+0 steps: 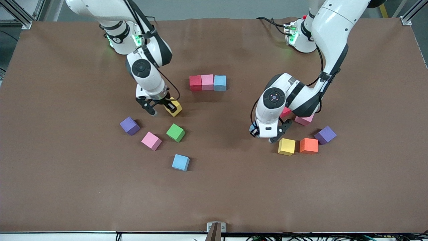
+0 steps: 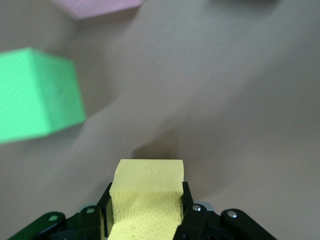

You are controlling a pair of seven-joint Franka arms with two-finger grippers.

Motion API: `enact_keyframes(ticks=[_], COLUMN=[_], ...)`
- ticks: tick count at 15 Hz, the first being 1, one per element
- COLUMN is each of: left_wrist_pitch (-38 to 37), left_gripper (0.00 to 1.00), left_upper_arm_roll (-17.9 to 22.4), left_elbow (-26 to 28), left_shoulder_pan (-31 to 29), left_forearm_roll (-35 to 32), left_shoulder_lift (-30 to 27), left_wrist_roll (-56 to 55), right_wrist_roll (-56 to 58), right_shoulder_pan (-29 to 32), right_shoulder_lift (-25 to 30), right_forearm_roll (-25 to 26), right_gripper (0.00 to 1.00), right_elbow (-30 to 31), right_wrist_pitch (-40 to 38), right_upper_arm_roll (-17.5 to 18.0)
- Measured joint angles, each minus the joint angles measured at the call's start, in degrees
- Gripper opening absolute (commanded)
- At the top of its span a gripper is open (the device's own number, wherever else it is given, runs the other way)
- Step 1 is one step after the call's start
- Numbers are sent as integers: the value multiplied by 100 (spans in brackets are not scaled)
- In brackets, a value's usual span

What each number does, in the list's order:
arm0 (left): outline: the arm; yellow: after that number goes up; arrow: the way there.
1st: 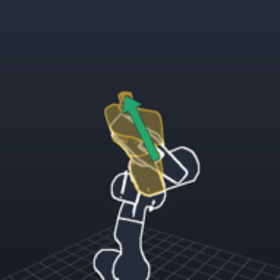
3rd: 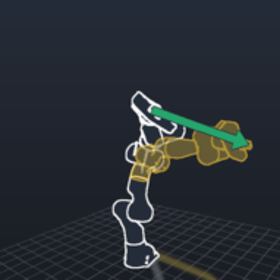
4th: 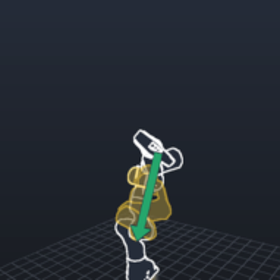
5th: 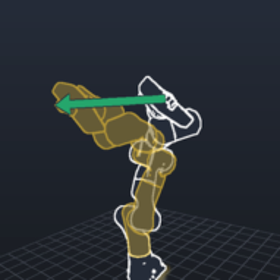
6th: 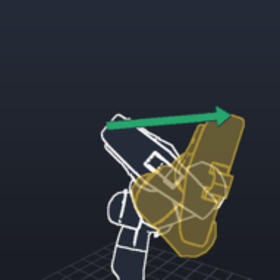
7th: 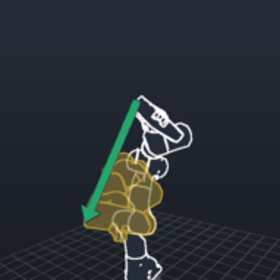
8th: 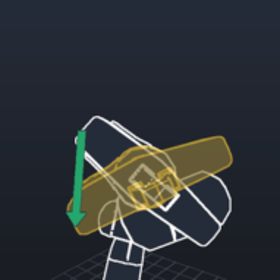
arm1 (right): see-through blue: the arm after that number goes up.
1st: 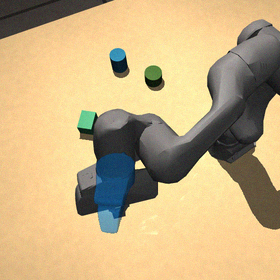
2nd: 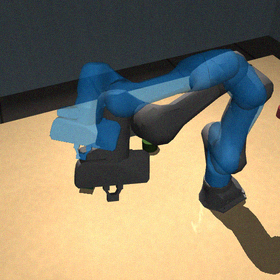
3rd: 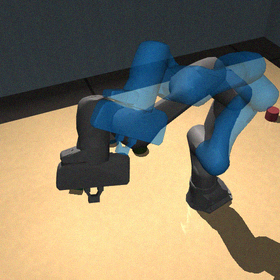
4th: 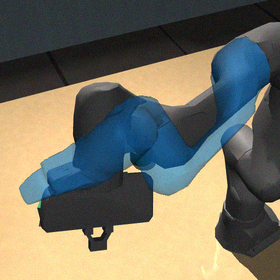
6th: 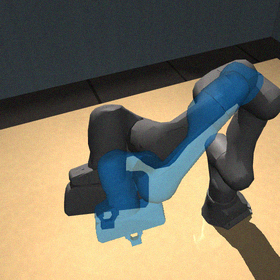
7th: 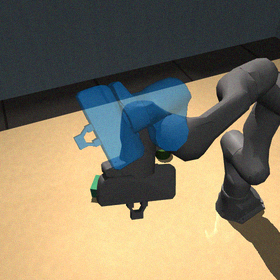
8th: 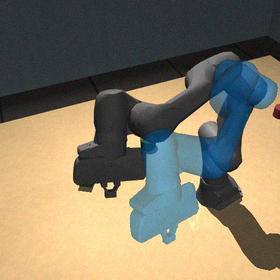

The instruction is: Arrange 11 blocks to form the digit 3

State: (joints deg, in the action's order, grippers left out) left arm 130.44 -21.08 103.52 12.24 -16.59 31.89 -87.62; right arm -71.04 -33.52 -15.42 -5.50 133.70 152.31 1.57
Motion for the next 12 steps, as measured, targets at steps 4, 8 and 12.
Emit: enact_keyframes(ticks=[4, 8, 12], left_wrist_pitch=[-2, -9, -9], left_gripper=[44, 44, 44], left_upper_arm_roll=[0, 0, 3], left_elbow=[0, 0, 0], left_shoulder_pan=[-2, -2, -7], left_forearm_roll=[0, 0, 0], left_shoulder_lift=[1, 14, 22], left_wrist_roll=[0, 0, 0], right_wrist_roll=[490, 1535, 2156], right_shoulder_pan=[-372, -452, -621], right_shoulder_lift=[-146, -321, -402], right_forearm_roll=[2, 3, 209], right_gripper=[6, 6, 6], right_elbow=[-379, -573, -578], right_wrist_pitch=[-11, -21, -23], right_upper_arm_roll=[10, 10, 10])
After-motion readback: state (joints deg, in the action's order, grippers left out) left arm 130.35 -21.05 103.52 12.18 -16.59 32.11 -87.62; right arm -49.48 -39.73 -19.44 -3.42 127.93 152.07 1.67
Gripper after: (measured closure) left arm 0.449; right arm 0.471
